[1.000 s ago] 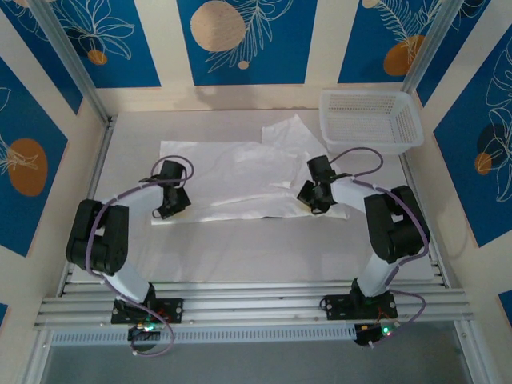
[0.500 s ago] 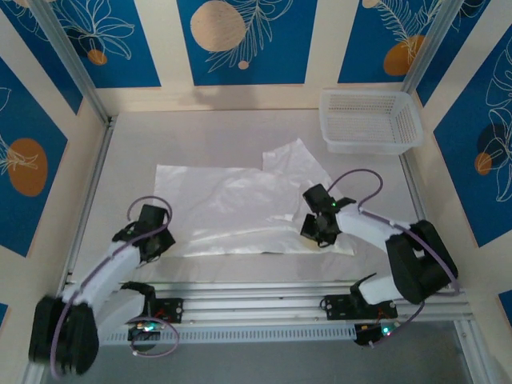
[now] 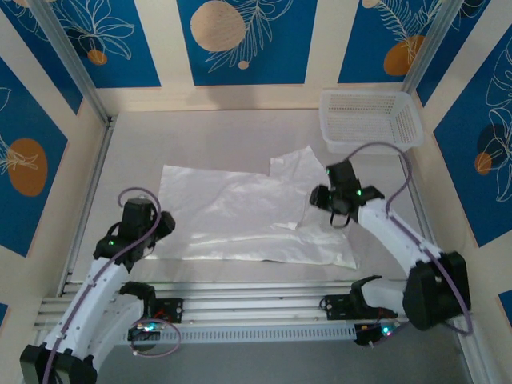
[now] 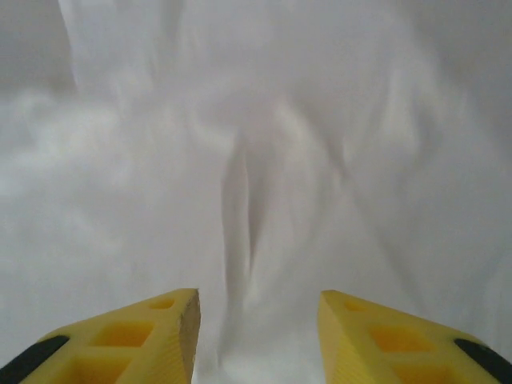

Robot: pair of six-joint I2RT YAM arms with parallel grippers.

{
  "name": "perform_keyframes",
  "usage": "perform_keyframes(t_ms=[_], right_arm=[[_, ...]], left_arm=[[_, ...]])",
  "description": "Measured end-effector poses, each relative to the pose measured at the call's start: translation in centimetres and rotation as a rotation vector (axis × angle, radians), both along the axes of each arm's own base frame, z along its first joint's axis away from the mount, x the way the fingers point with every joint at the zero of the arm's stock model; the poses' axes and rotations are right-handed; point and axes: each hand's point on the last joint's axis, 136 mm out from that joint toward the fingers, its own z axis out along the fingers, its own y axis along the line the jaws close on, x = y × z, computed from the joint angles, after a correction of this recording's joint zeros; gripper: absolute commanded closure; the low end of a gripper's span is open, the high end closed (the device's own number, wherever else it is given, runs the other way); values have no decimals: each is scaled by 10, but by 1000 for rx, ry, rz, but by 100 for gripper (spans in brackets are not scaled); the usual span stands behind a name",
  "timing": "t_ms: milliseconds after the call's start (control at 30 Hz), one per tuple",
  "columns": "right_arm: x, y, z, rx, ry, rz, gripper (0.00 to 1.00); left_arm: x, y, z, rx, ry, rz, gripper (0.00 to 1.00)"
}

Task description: Fold the inside-out t-shirt

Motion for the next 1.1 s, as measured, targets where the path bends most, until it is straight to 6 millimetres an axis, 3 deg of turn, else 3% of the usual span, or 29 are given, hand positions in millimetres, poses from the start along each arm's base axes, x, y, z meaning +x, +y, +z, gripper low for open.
perform_keyframes(t_ms=[100,167,233,300,433,500,900,1100], right_arm=[[58,-15,9,-69,-17,0,54],[90,-24,5,-124,-4,16,54],[118,-32,-10,-201,32,44,54],[132,-38,-29,-261,80,75,53],[134,-46,-71,-325,206,130,52],[131,-50,-84,-350,244,146,51],[143,-49,-85,-409,207,199,52],[125,-43,-82,-419,168,222,51]], left_arm=[[19,-6,26,9,-81,-36,41],[27,-9,37,12,-121,-56,36],[32,-12,43,10,-154,-79,33],[35,-15,46,11,-169,-95,32],[39,-18,47,4,-178,-113,31],[40,-20,47,3,-182,-119,31],[44,-21,48,13,-190,-132,30],[43,-21,45,14,-185,-133,30]])
